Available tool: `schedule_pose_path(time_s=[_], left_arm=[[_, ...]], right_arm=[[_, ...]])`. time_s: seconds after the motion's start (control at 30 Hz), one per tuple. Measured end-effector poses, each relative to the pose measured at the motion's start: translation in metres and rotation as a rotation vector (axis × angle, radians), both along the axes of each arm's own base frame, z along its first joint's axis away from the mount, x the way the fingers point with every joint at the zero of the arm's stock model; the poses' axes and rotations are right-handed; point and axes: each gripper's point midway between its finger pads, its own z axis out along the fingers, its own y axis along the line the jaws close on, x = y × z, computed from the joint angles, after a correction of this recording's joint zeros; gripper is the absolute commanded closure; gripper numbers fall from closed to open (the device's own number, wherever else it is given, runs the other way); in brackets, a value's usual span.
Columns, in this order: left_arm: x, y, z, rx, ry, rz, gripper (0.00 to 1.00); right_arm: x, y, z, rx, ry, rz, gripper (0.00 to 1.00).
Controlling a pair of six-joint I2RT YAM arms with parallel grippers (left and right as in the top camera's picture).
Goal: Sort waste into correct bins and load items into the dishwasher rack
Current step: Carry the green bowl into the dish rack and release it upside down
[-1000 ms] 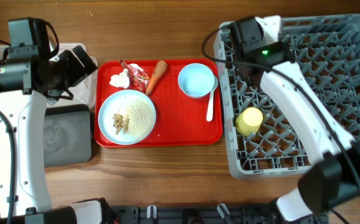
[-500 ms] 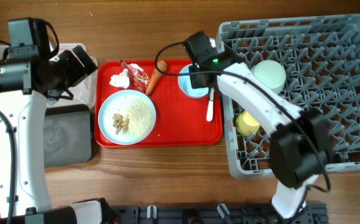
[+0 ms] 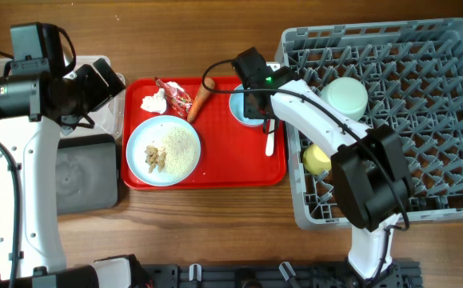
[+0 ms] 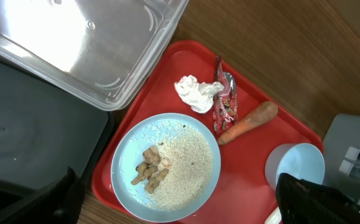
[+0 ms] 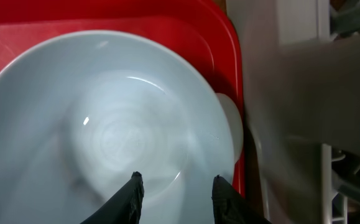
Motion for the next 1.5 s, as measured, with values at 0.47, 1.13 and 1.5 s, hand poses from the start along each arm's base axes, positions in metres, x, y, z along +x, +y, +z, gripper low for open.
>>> schedule_pose_path(time_s=[0.47, 1.13, 1.5], left_arm=[[0.000, 0.000, 0.000, 0.000, 0.000, 0.000, 0.00], [0.000, 0.000, 0.000, 0.000, 0.000, 0.000, 0.00], [0.000, 0.000, 0.000, 0.001, 0.000, 0.000, 0.00]], right_arm=[[0.001, -0.018, 0.000, -0.062, 0.017, 0.031, 0.61], [-0.005, -0.009, 0.019, 0.050, 0.034, 0.031, 0.96], [-0.020, -0.253, 0.236, -0.635, -0.475, -0.502, 0.96]])
